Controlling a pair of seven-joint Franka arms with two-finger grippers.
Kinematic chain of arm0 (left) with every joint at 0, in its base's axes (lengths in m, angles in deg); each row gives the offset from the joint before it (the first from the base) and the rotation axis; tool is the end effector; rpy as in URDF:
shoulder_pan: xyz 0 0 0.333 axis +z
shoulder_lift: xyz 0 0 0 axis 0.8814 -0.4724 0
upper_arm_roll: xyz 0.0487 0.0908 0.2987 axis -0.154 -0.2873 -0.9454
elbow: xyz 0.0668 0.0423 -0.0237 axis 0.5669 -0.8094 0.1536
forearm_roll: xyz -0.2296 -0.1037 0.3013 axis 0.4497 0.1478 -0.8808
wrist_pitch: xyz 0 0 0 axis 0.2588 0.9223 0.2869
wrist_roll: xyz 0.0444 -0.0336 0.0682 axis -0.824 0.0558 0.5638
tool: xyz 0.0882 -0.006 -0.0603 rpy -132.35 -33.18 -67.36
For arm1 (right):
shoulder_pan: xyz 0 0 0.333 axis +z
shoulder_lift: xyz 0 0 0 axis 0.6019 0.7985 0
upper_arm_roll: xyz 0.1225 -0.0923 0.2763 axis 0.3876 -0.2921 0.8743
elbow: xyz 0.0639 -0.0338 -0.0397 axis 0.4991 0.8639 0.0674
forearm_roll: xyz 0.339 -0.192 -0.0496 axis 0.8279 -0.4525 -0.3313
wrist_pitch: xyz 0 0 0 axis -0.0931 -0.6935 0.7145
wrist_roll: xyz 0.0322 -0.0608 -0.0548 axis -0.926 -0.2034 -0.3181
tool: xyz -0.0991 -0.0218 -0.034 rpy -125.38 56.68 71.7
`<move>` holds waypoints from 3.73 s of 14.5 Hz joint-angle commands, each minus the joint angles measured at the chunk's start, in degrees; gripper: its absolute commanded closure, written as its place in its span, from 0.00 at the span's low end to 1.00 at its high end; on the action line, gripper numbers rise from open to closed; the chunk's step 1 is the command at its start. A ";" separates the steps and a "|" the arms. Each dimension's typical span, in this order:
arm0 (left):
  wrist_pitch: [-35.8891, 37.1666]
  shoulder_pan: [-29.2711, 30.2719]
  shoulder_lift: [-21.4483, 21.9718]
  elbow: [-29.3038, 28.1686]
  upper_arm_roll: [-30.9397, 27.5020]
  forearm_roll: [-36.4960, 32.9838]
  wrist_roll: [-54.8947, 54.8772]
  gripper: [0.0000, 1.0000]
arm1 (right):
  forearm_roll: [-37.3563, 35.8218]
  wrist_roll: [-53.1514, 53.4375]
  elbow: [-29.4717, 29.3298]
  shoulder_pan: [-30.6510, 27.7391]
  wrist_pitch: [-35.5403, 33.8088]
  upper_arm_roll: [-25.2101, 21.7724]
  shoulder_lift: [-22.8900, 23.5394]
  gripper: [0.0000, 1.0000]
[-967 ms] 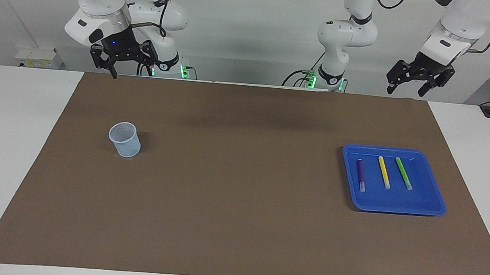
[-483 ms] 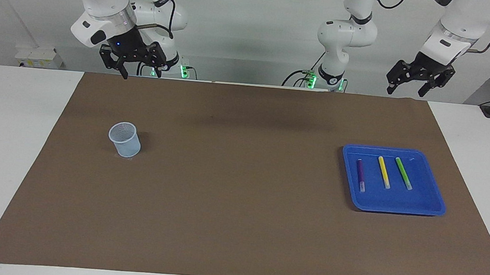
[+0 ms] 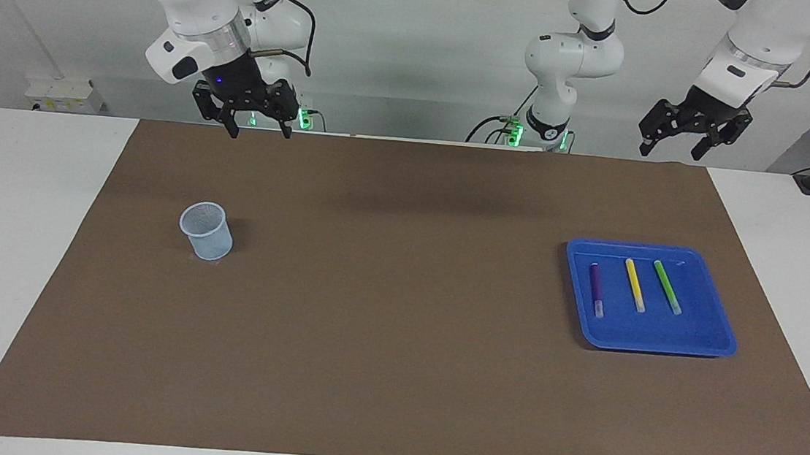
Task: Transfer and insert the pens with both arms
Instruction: 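Move the left gripper over the purple pen while the right gripper advances, then grasp the purple pen with the left gripper and lift it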
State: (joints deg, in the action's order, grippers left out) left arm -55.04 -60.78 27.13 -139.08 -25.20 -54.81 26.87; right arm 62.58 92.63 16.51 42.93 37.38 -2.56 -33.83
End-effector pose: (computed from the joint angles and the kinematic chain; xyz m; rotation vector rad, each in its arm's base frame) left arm 0.5019 -0.0214 0.6502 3.1226 -0.0883 -0.0352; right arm 0.5175 0.1228 0.6162 -2.9879 0.1204 0.0445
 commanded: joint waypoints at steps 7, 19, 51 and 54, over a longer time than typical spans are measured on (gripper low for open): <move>-9.43 0.19 0.95 -9.37 -0.02 0.06 -0.55 0.00 | 4.00 6.51 3.97 0.67 3.99 0.20 -1.88 0.00; -22.00 -0.16 -2.38 -17.10 -0.02 0.06 -0.90 0.00 | 9.63 16.70 12.13 6.20 16.91 0.20 -2.93 0.00; -44.07 1.69 -24.45 -17.01 -0.02 0.06 -8.28 0.07 | 16.49 21.10 15.57 12.53 29.92 0.55 -0.12 0.00; -43.98 1.78 -24.63 -17.19 -0.02 0.06 -8.37 0.09 | 16.57 21.55 15.48 12.53 30.01 0.64 -0.12 0.00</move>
State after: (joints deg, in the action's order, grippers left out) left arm -98.53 -59.54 2.42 -155.74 -25.44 -54.84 19.70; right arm 77.70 112.94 31.32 55.42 66.16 -2.22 -33.62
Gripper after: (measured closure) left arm 0.097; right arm 0.000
